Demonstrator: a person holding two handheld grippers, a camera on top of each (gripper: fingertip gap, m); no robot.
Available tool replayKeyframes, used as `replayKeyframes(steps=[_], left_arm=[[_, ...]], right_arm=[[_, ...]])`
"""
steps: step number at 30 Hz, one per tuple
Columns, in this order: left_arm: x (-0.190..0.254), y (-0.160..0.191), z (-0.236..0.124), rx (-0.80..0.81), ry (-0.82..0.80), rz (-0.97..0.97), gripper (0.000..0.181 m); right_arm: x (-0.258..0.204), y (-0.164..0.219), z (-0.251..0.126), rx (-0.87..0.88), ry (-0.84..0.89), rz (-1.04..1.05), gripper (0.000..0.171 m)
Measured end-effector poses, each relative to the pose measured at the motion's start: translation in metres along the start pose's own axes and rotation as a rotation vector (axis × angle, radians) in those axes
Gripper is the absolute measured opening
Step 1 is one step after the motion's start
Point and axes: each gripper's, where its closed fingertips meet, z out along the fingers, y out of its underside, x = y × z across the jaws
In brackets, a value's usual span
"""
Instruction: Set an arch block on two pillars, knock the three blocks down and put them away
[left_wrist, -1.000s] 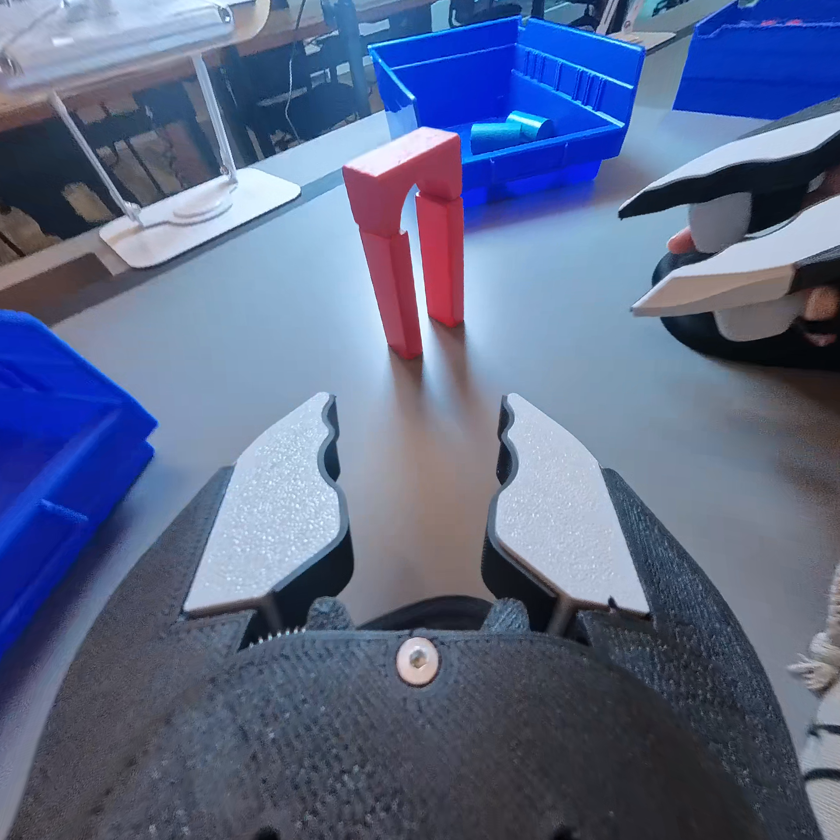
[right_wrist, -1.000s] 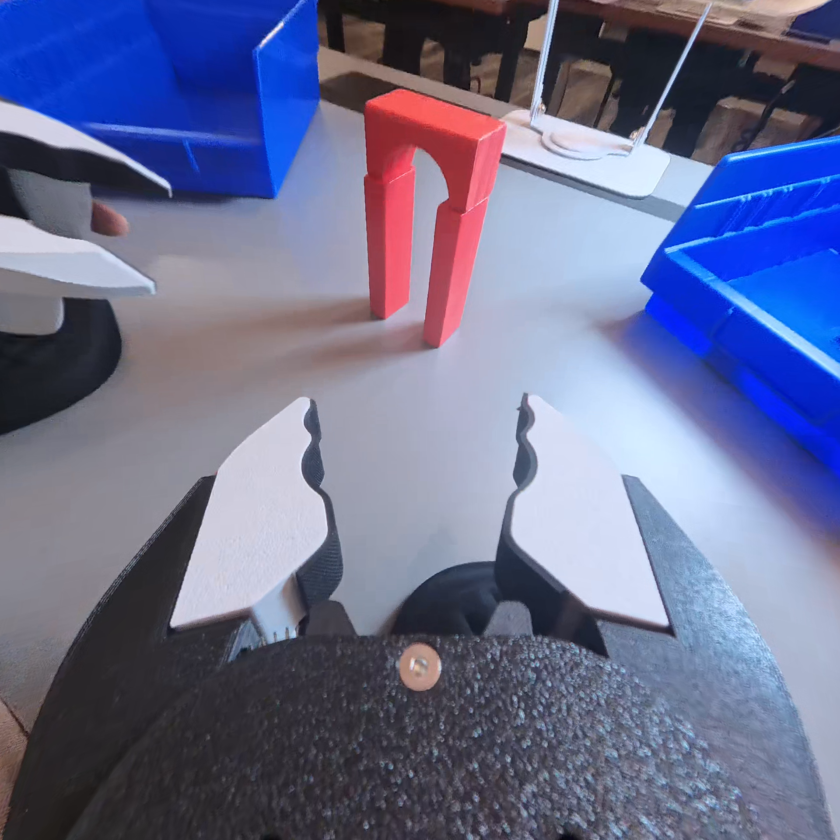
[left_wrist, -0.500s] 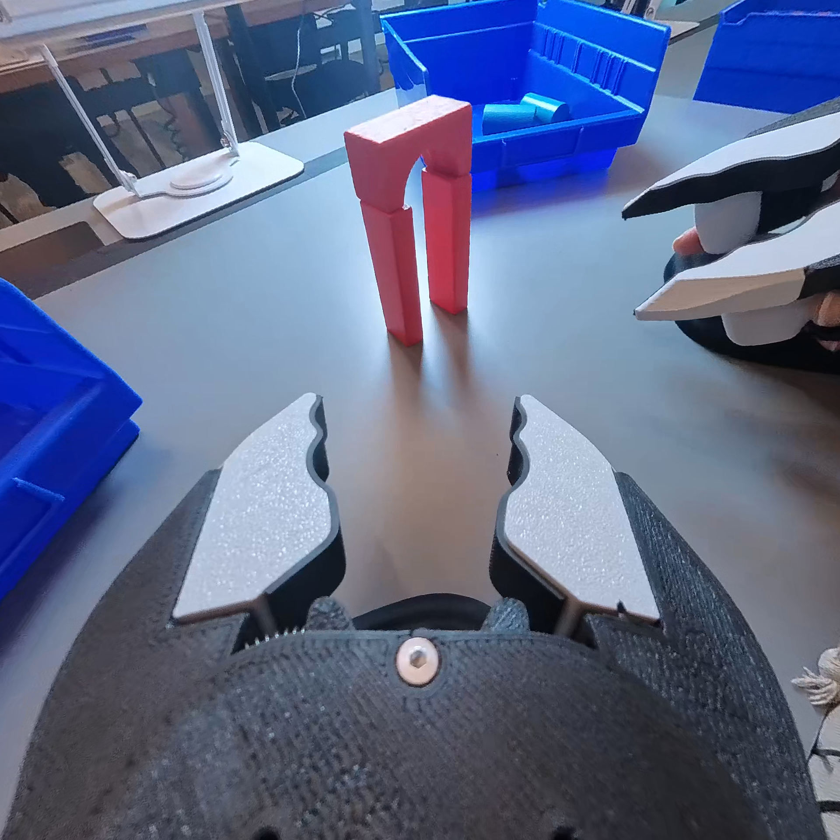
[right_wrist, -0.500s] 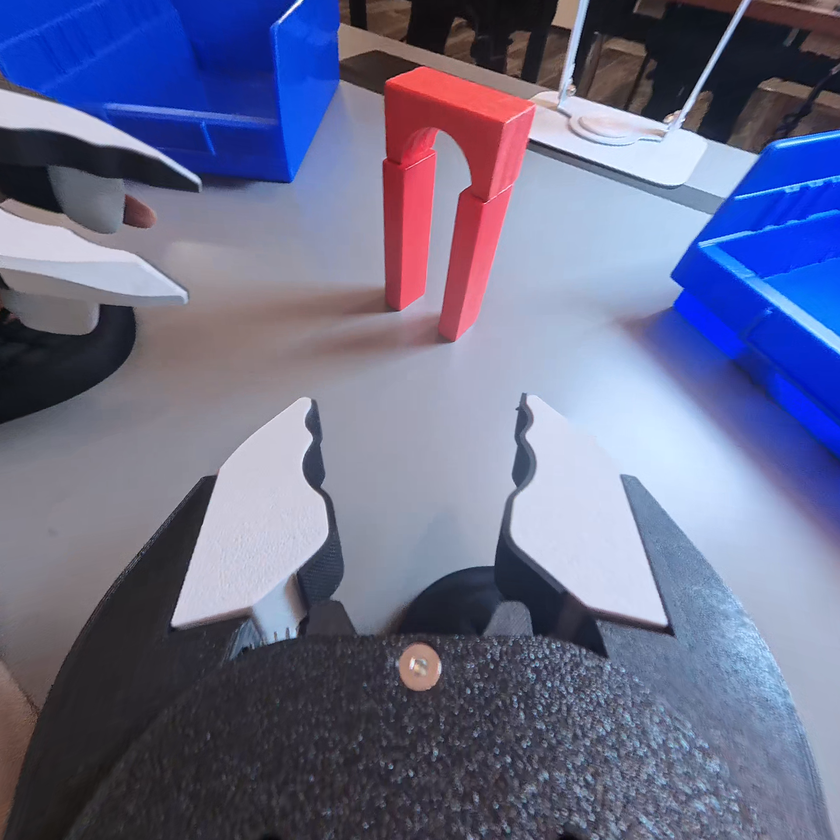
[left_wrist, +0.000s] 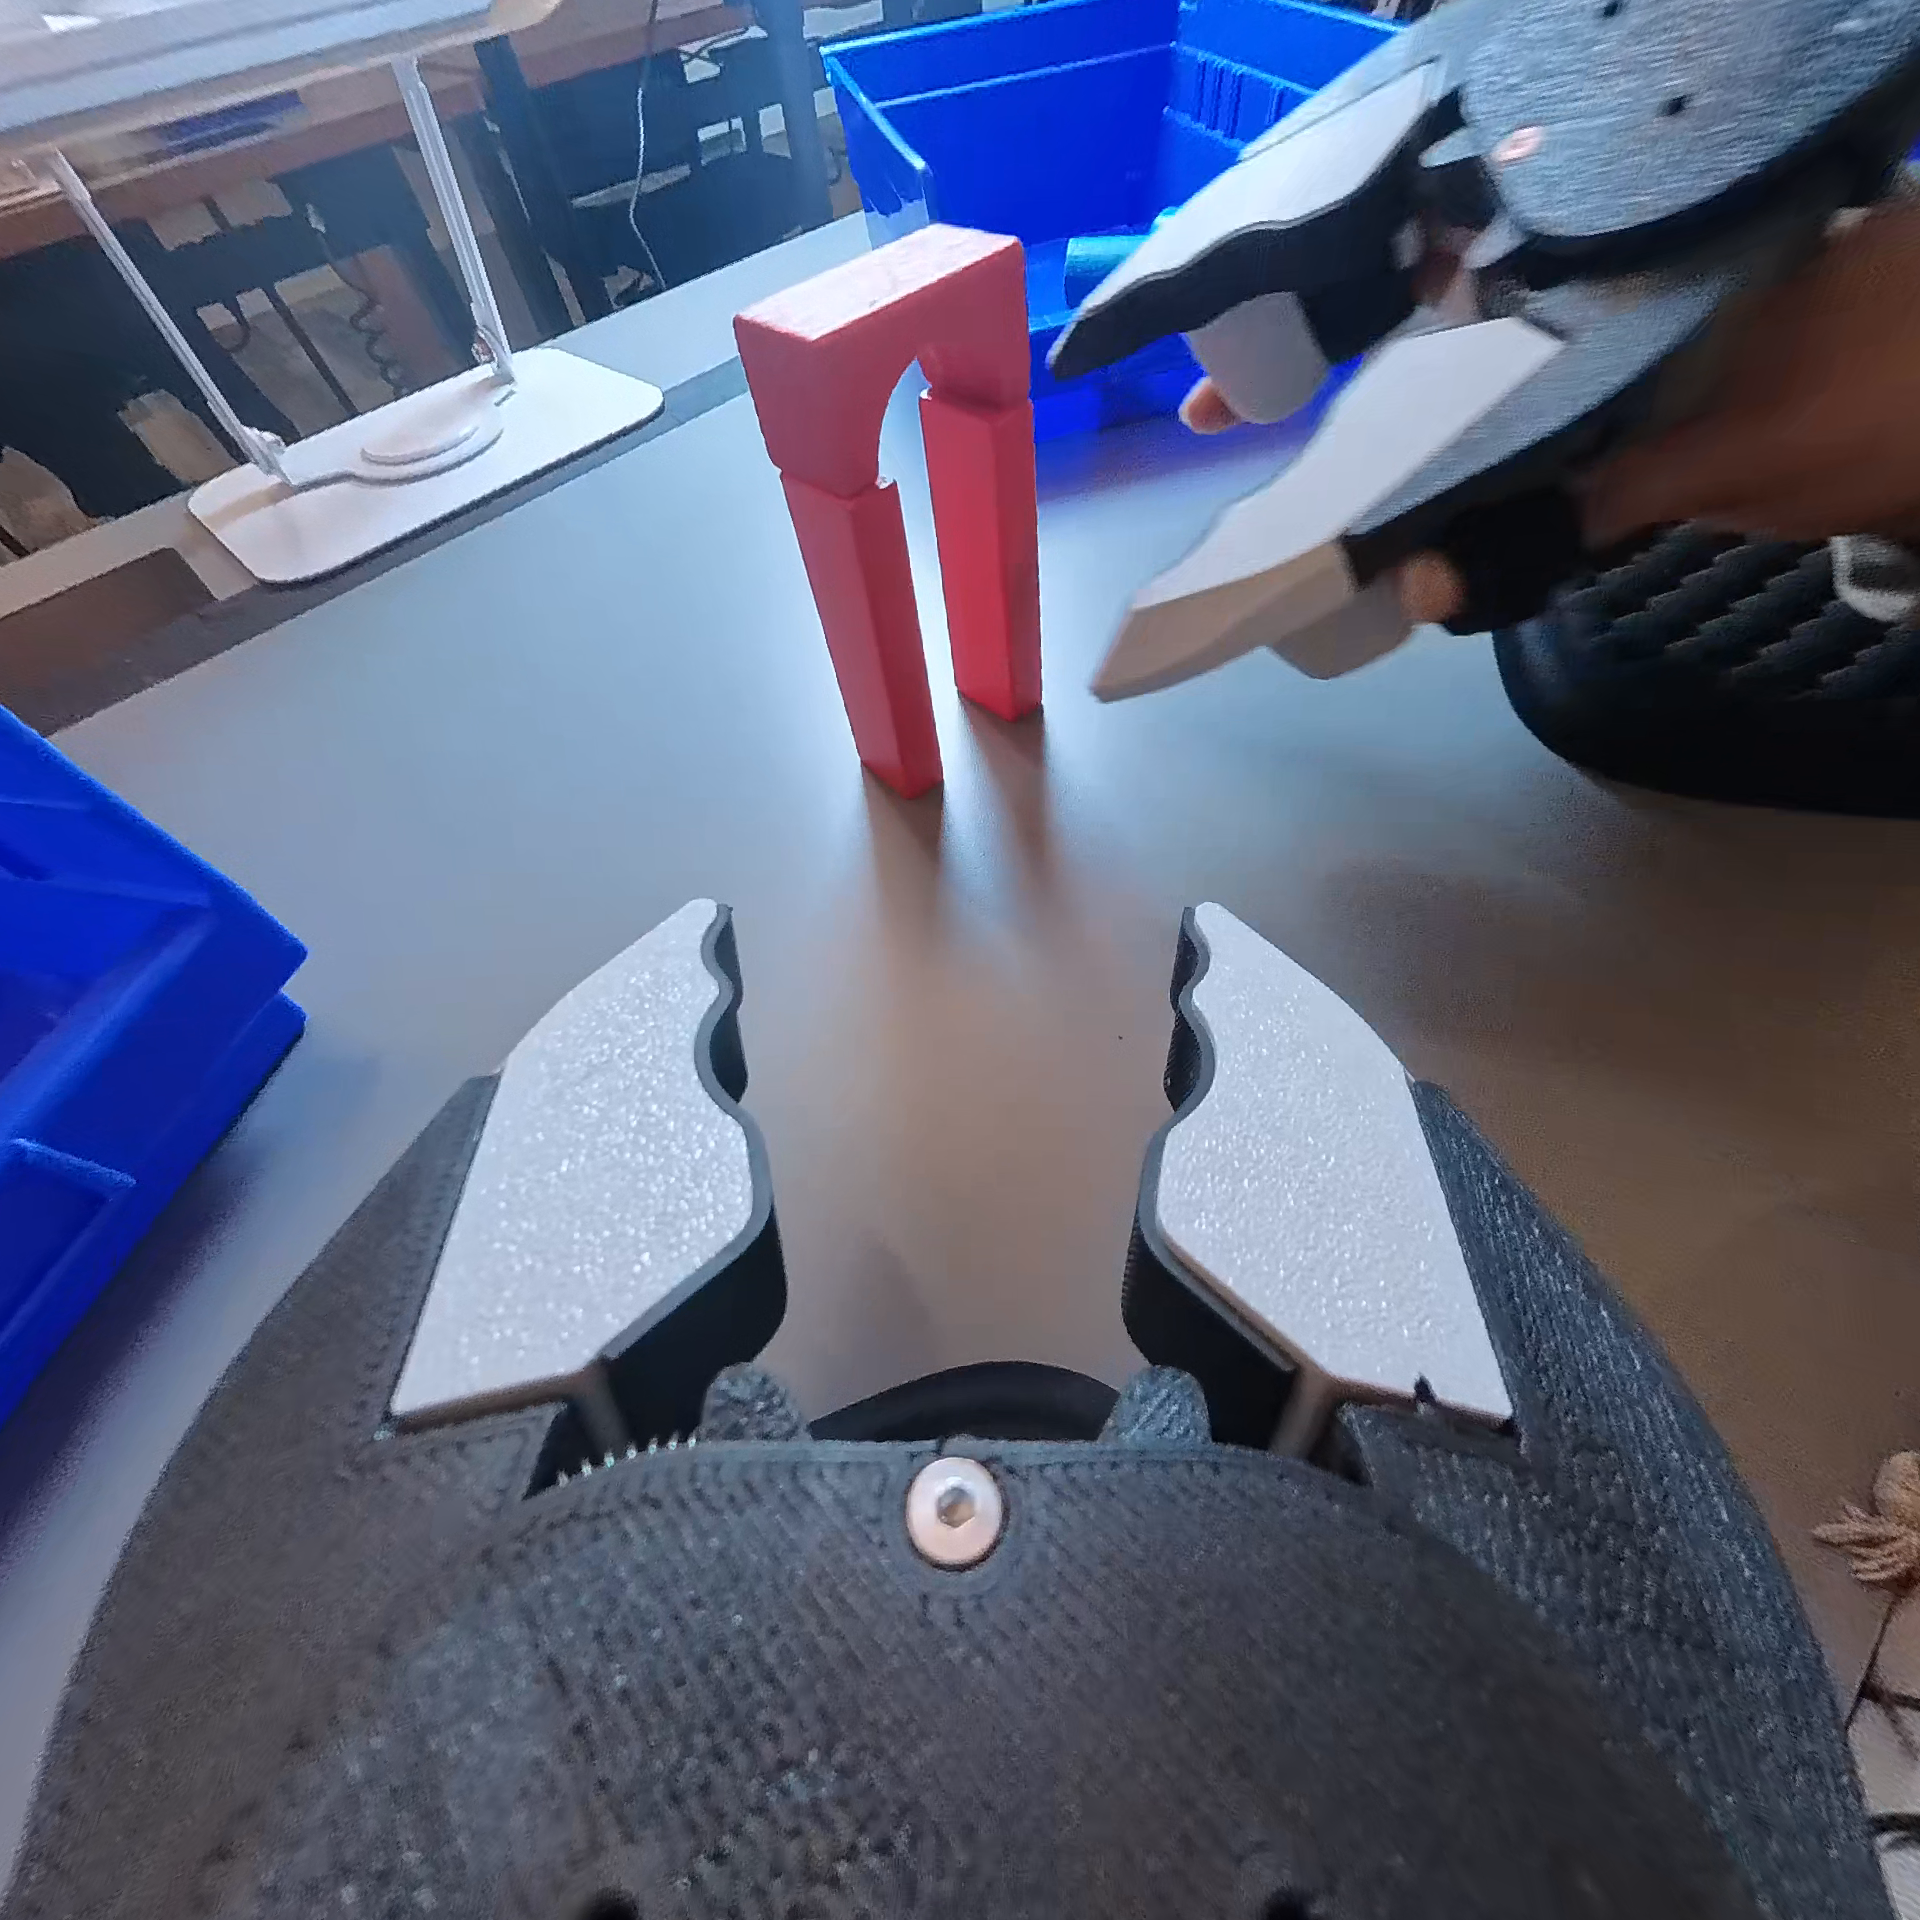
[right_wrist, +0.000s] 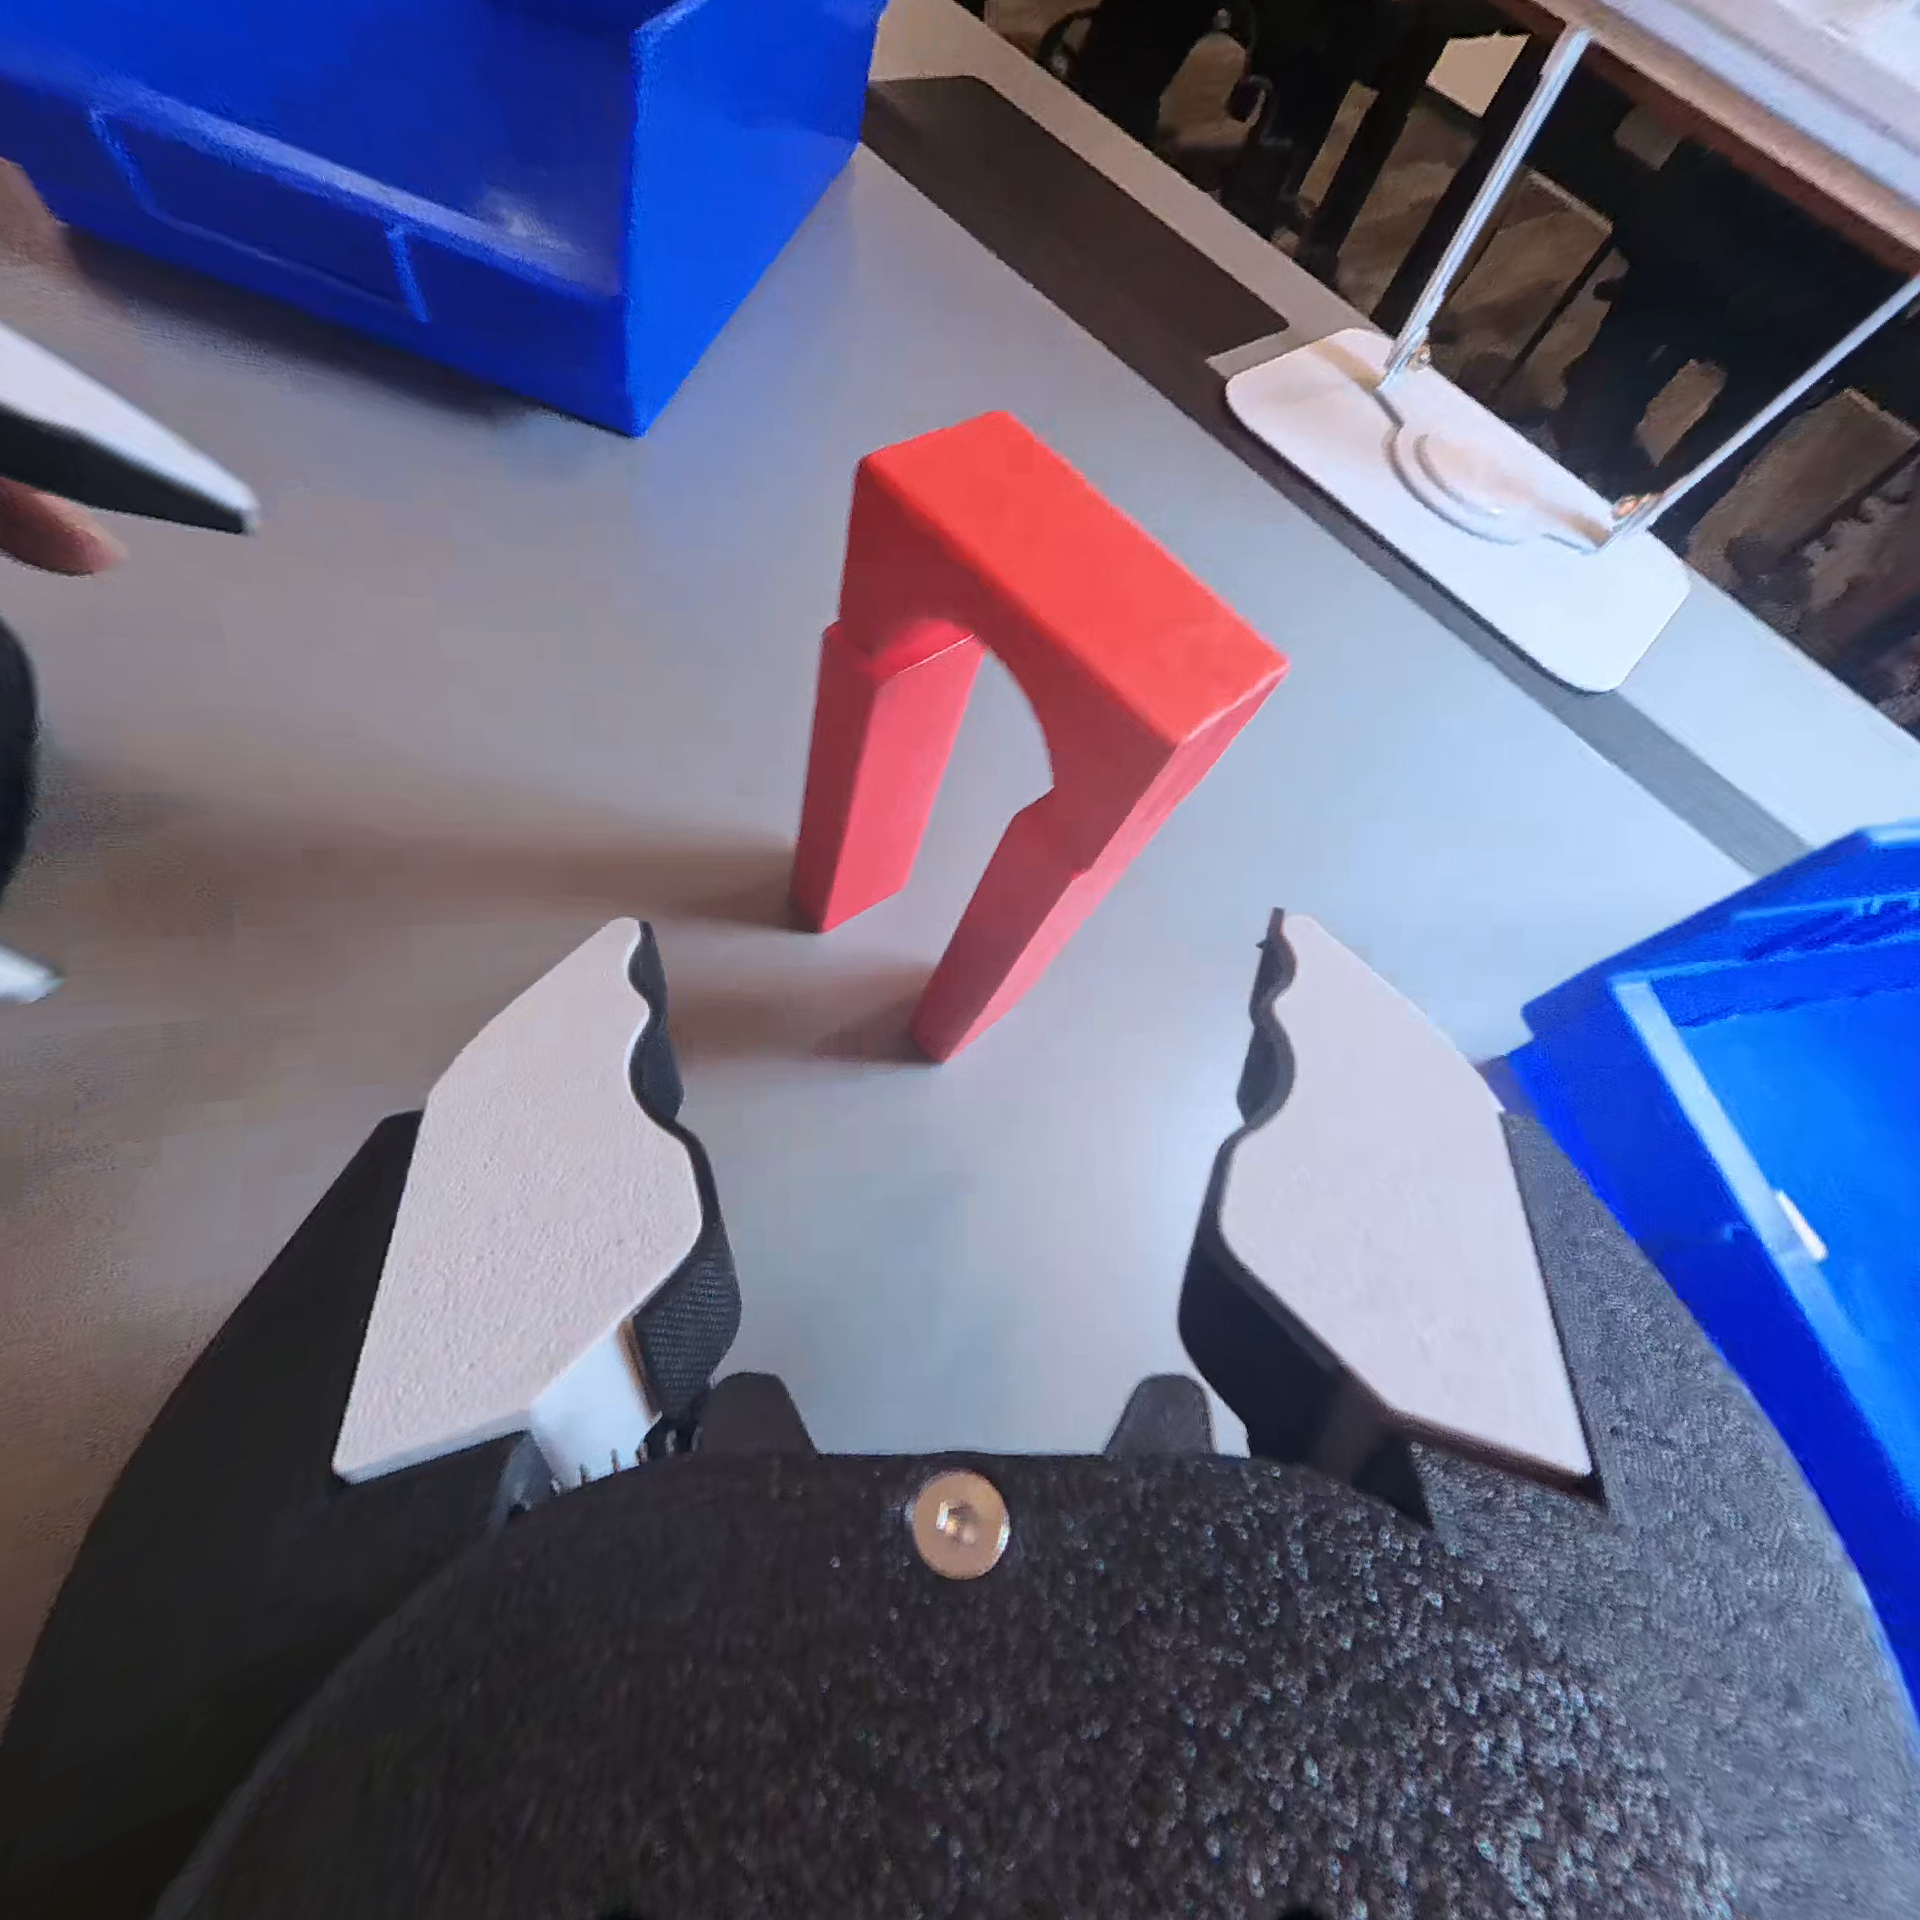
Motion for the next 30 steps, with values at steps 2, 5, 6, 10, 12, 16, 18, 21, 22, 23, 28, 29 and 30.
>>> replayKeyframes(steps=[2,5,6,10,12,16,18,21,22,23,28,29,30], left_arm=[[0.001,-0.002,-0.001,0.013,-0.001,0.016,0.080],[0.006,0.001,0.001,-0.006,0.032,0.028,0.080],[0.007,0.002,0.001,-0.008,0.039,0.028,0.080],[0.008,-0.001,-0.001,0.011,0.054,0.025,0.080],[0.007,-0.001,-0.001,0.015,0.049,0.033,0.079],[0.005,0.000,-0.001,0.009,0.034,0.043,0.079],[0.004,0.000,0.000,0.004,0.036,0.035,0.079],[0.001,0.001,0.000,0.000,0.030,0.028,0.078],[0.001,0.001,0.000,0.000,0.028,0.030,0.078],[0.000,0.001,0.000,0.001,0.026,0.033,0.078],[-0.005,0.002,0.000,-0.004,-0.004,0.060,0.078],[-0.006,0.002,0.000,-0.004,-0.008,0.060,0.078],[-0.006,0.002,0.000,-0.001,-0.011,0.057,0.078]], right_arm=[[0.010,-0.006,0.009,0.019,0.028,0.001,0.108],[0.024,-0.010,0.010,0.086,0.075,-0.005,0.105],[0.027,-0.010,0.009,0.102,0.085,-0.005,0.106],[0.022,-0.005,0.010,0.125,0.061,0.011,0.106],[0.015,-0.003,0.012,0.115,0.047,-0.007,0.106],[0.008,0.001,0.010,0.093,0.030,0.003,0.104],[0.006,0.006,0.008,0.074,0.009,0.036,0.102],[0.005,0.011,0.007,0.045,-0.001,0.057,0.100],[0.006,0.012,0.007,0.039,0.006,0.059,0.101],[0.007,0.013,0.008,0.033,0.010,0.063,0.101],[-0.005,0.010,0.024,0.035,-0.054,0.147,0.102],[-0.016,0.004,0.030,0.044,-0.101,0.146,0.105],[-0.031,-0.002,0.034,0.055,-0.160,0.120,0.103]])
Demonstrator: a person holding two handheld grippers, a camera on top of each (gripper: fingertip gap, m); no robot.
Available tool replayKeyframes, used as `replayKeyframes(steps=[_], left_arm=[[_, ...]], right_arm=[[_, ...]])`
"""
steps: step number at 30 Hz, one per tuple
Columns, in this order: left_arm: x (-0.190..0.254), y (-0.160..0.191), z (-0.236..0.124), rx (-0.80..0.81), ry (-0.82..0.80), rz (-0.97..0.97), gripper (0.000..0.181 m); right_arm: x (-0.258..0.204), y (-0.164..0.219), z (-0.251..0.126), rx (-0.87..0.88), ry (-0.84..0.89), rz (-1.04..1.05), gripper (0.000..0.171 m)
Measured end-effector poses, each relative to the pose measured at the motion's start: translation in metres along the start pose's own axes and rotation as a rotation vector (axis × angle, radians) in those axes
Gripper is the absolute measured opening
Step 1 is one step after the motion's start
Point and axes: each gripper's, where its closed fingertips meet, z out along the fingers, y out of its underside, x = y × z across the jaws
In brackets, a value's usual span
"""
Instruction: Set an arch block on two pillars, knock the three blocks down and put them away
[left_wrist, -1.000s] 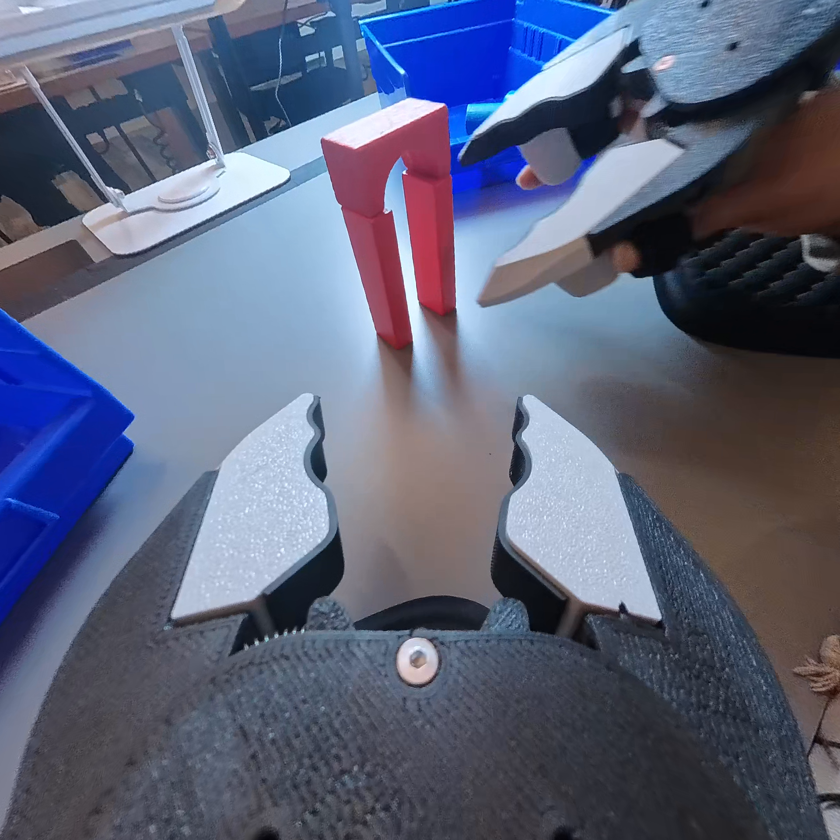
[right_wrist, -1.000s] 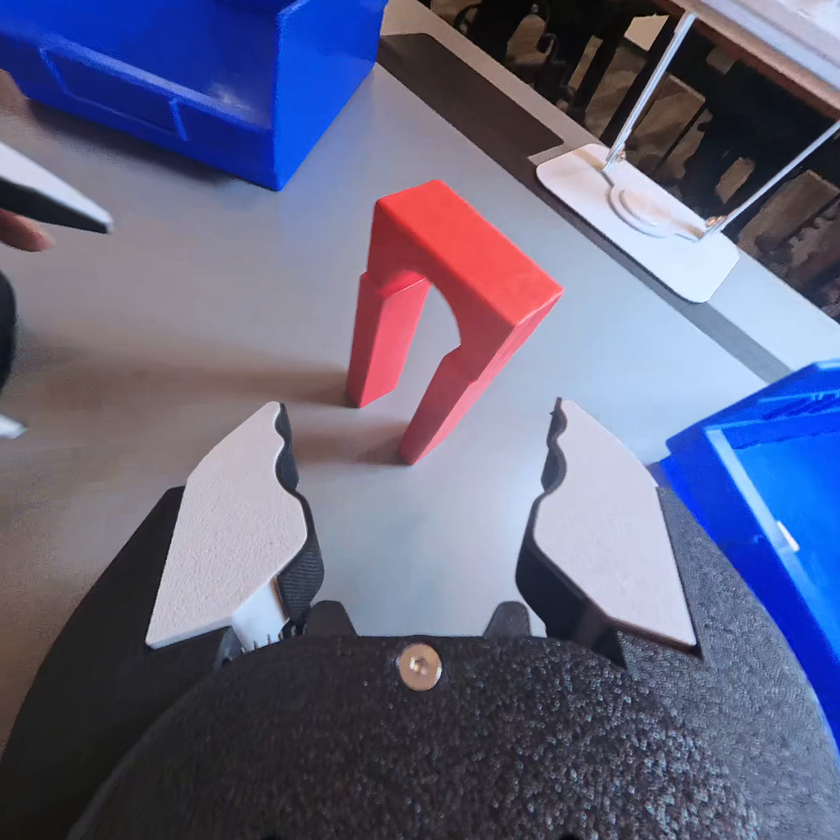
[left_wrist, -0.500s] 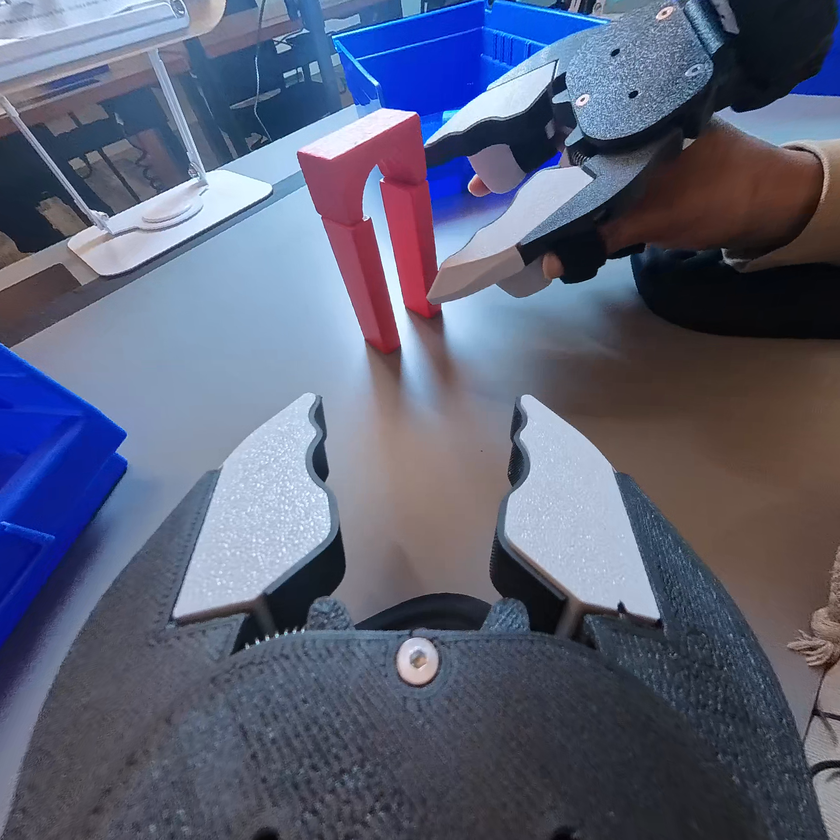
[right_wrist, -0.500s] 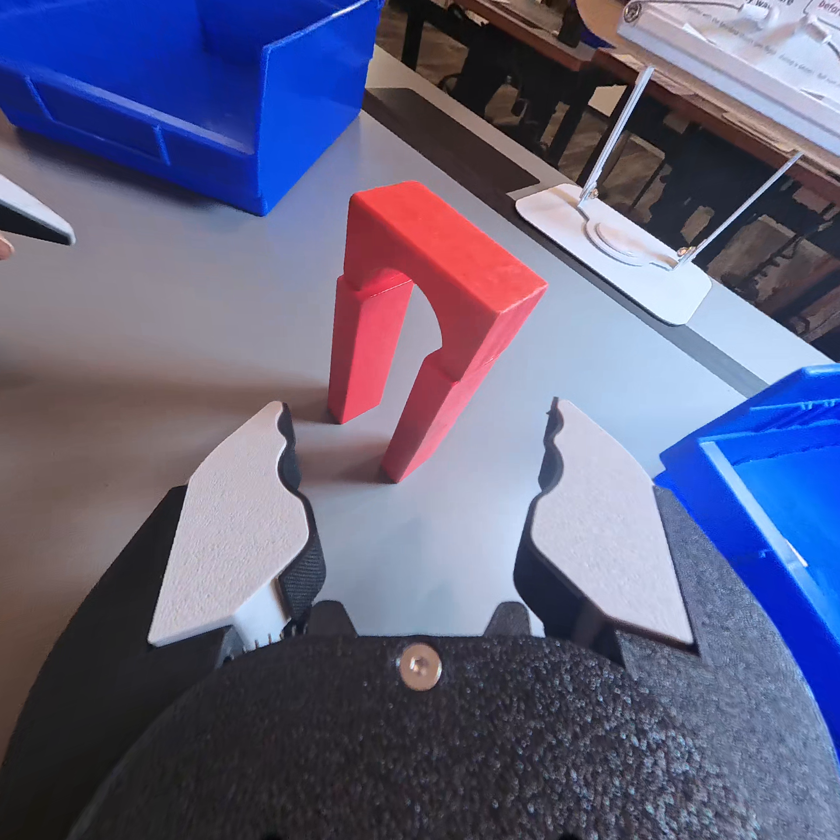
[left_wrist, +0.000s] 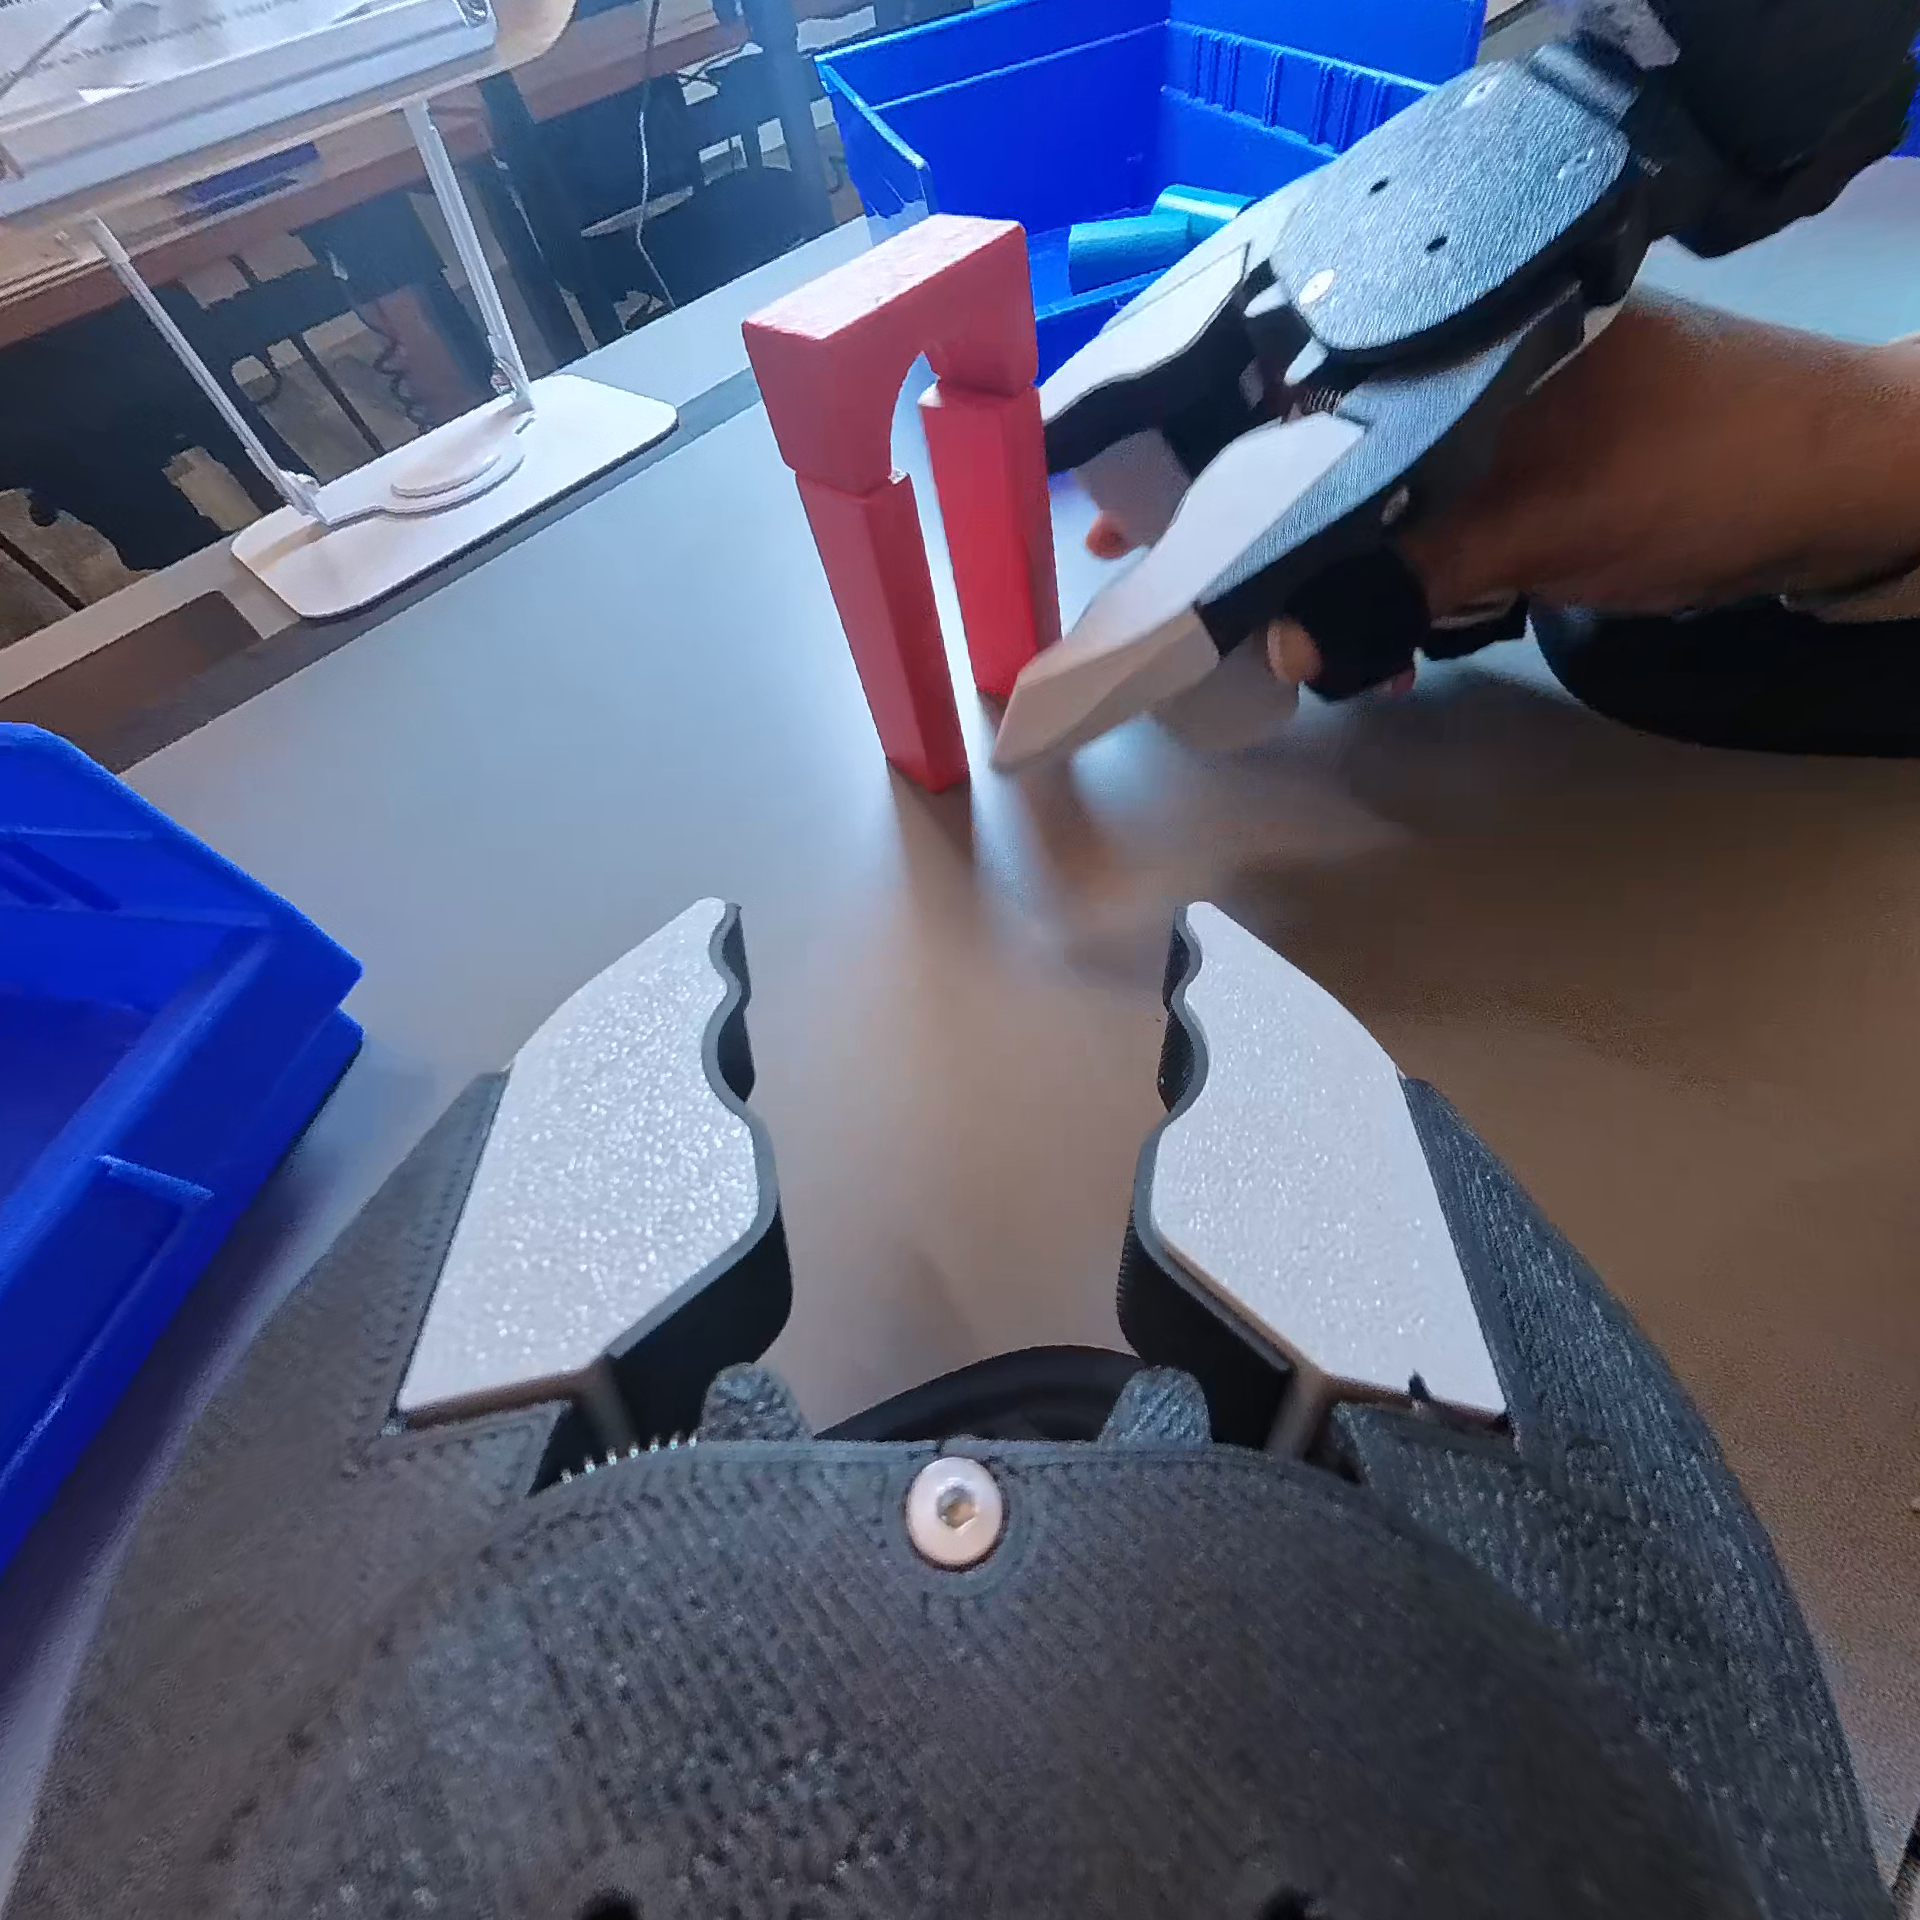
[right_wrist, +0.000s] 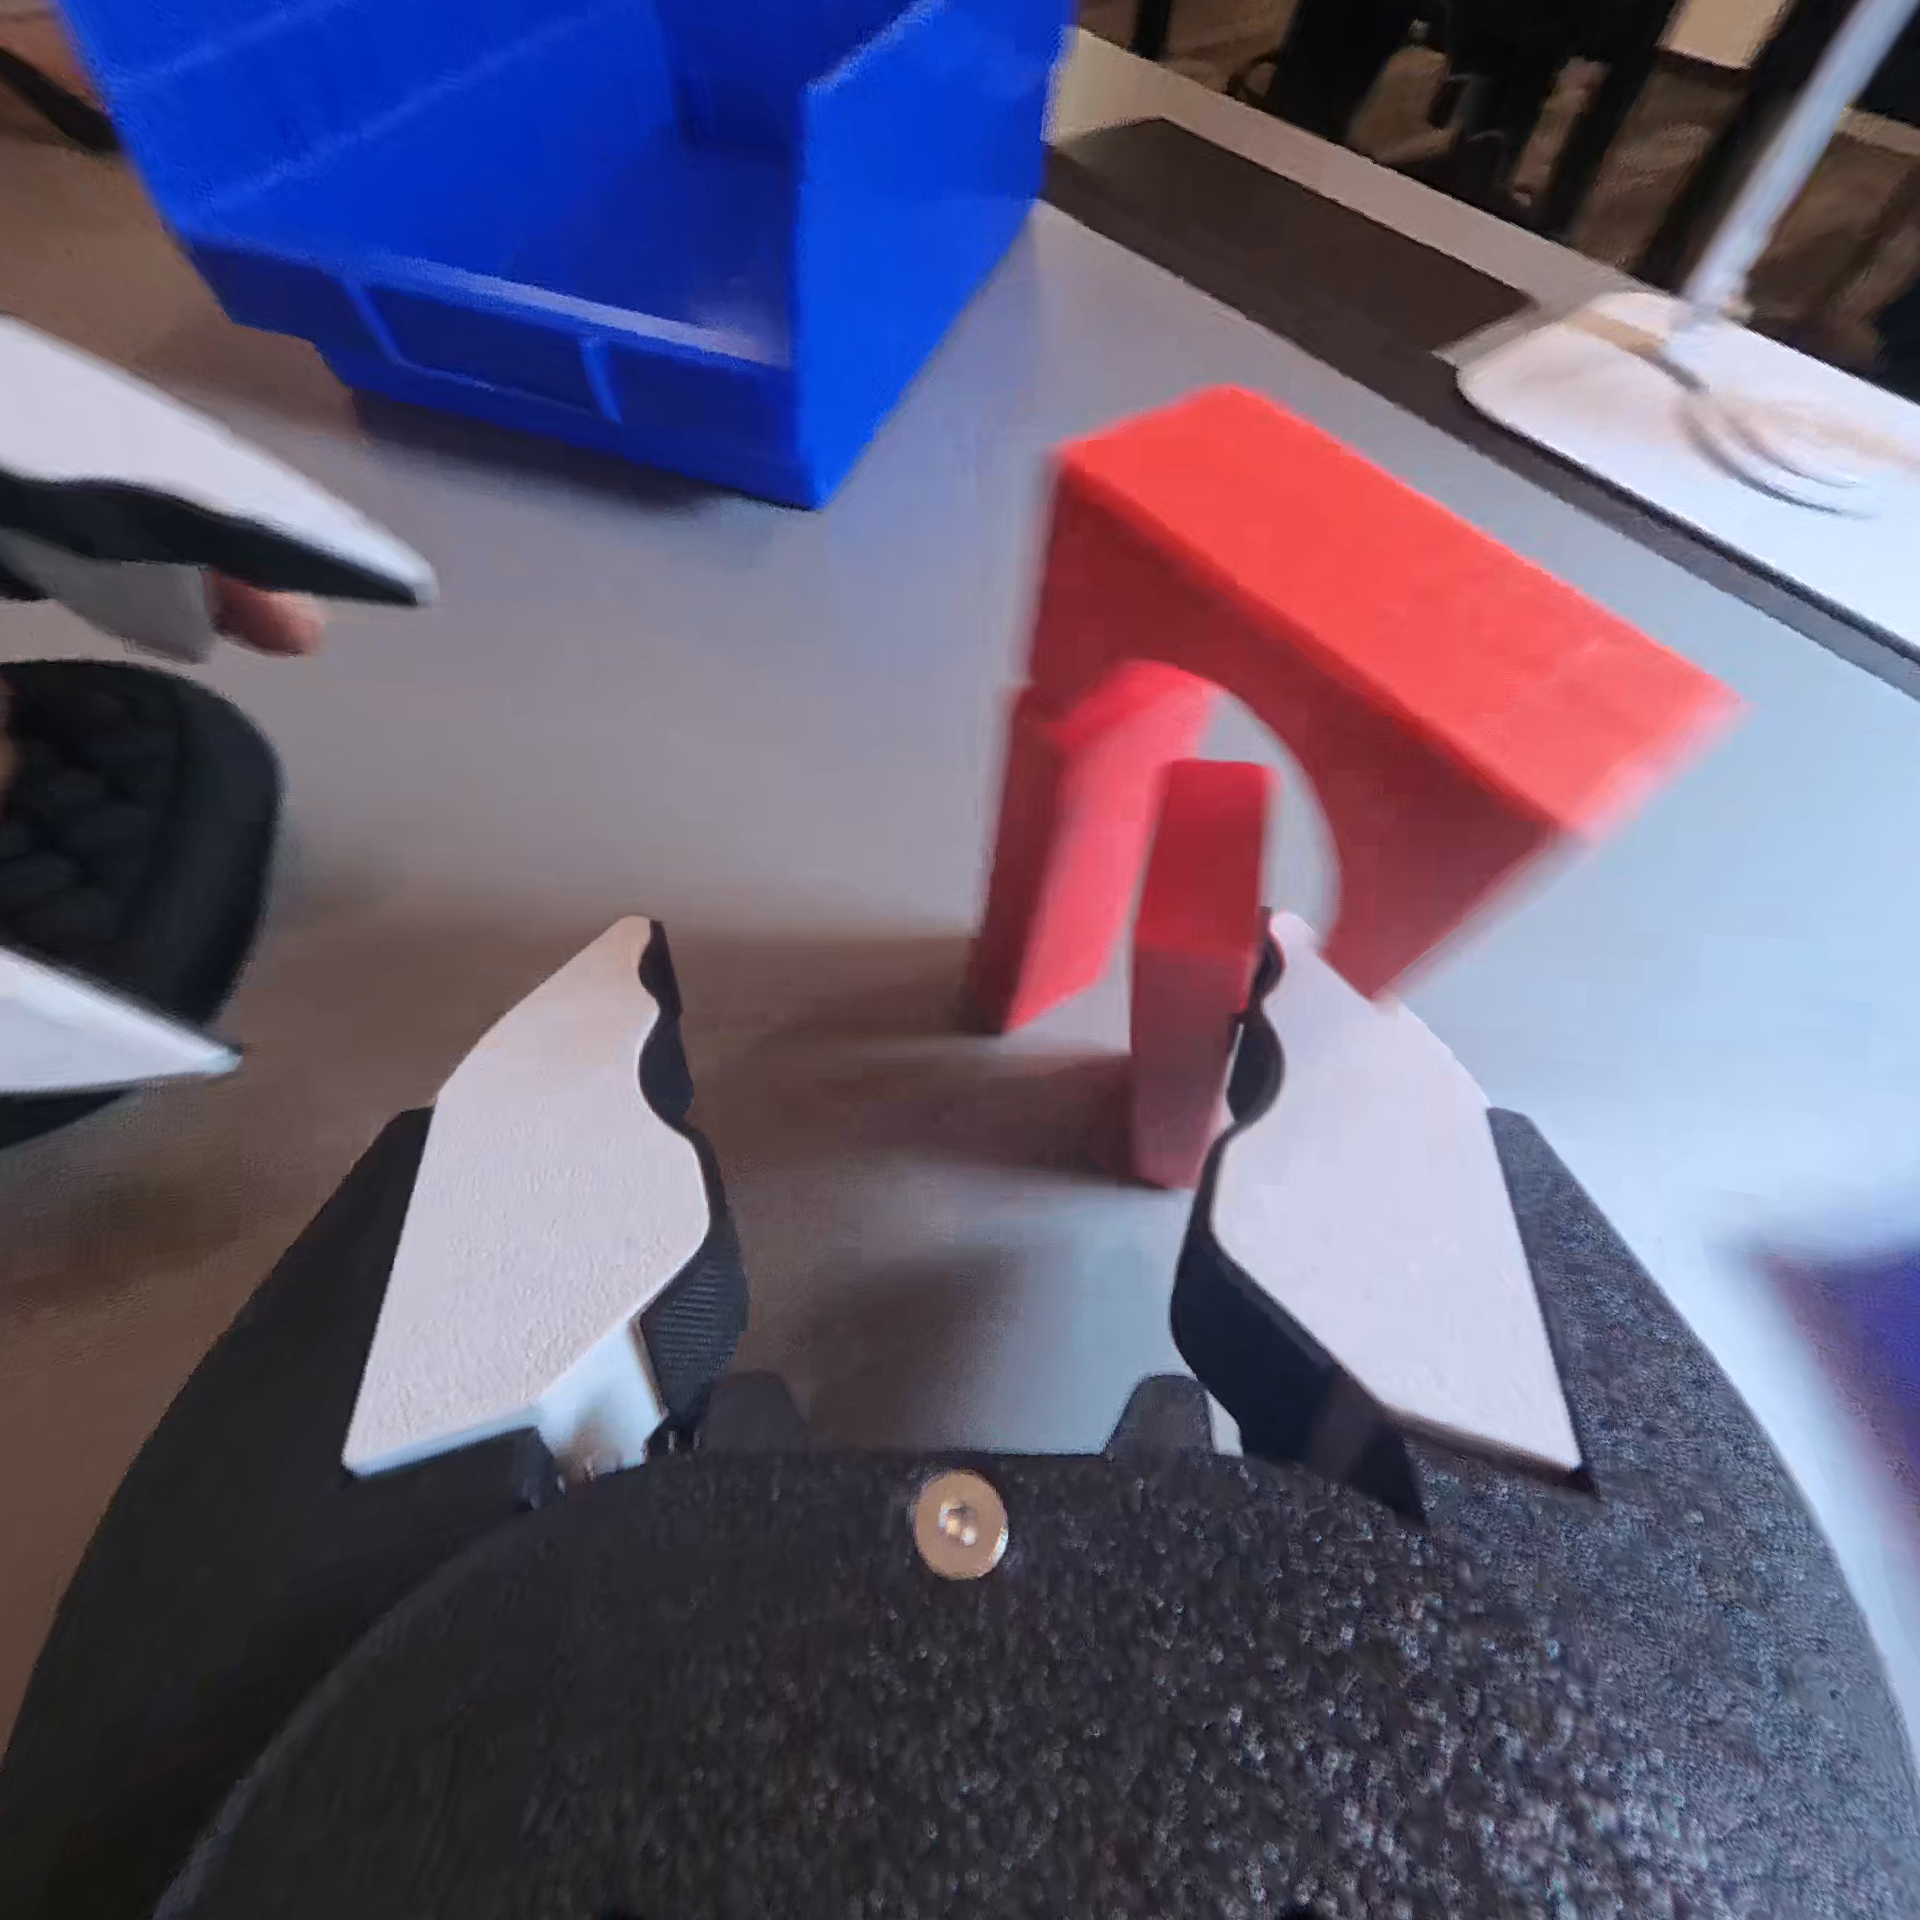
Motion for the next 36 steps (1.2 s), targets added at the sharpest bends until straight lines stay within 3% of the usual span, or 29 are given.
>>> replayKeyframes(steps=[4,7,20,31,36], left_arm=[[-0.009,-0.006,-0.005,0.045,-0.045,-0.015,0.077],[-0.013,-0.009,-0.007,0.066,-0.053,-0.024,0.076],[-0.012,-0.003,-0.004,0.034,-0.042,-0.021,0.076],[-0.010,-0.003,-0.004,0.027,-0.030,-0.011,0.075],[-0.009,-0.002,-0.003,0.022,-0.024,-0.013,0.075]], right_arm=[[-0.056,0.002,0.015,-0.019,-0.206,-0.139,0.101],[-0.068,-0.001,0.006,0.025,-0.258,-0.214,0.091],[-0.057,-0.002,-0.009,0.064,-0.240,-0.189,0.087],[-0.049,0.034,0.017,-0.210,-0.170,-0.156,0.103],[-0.049,0.037,0.019,-0.272,-0.161,-0.140,0.101]])
